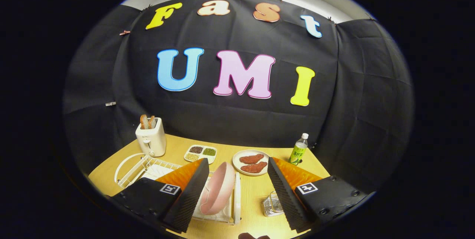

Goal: Take the plate from the dish rack, then take the spoon from the basket and place it into the plate.

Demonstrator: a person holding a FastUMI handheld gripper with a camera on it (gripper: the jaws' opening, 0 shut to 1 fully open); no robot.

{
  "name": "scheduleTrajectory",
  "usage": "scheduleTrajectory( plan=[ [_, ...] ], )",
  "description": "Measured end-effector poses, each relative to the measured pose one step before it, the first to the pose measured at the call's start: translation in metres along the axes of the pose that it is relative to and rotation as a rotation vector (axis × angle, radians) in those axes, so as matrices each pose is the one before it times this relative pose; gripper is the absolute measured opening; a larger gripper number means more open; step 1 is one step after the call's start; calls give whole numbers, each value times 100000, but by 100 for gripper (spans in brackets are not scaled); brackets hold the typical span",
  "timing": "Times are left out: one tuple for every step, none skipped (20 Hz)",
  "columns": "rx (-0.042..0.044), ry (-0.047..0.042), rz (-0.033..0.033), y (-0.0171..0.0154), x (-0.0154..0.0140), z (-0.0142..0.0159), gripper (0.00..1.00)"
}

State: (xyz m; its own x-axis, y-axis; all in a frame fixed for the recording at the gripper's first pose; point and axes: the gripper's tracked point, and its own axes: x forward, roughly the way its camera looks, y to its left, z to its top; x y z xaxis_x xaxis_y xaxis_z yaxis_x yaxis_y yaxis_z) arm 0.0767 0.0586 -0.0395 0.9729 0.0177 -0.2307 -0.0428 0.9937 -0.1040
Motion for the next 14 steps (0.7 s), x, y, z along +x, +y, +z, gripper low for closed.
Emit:
scheduleTrajectory(
  plan=[
    [-1184,3284,-908,112,897,-567,98],
    [-818,3138,-841,74,854,-598,98],
    [-779,4042,99,518,911,-916,98],
    [-674,4184,-8,427,858,-913,98],
    [-749,3914,-430,132,807,-944,98],
    [-726,3350,-1550,-170,872,-745,98],
    [-215,2633,-1645,-99,838,-735,98],
    [-146,3519,-1593,-60,967,-729,98],
    [-201,4558,-579,137,694,-777,98],
    [369,5256,866,256,597,-996,97],
    [1522,4026,1522,541,415,-586,97],
    [646,3054,341,182,630,-490,95],
    [207,1831,-629,-133,551,-279,93],
    [-200,1548,-626,-213,405,-153,88]
  ],
)
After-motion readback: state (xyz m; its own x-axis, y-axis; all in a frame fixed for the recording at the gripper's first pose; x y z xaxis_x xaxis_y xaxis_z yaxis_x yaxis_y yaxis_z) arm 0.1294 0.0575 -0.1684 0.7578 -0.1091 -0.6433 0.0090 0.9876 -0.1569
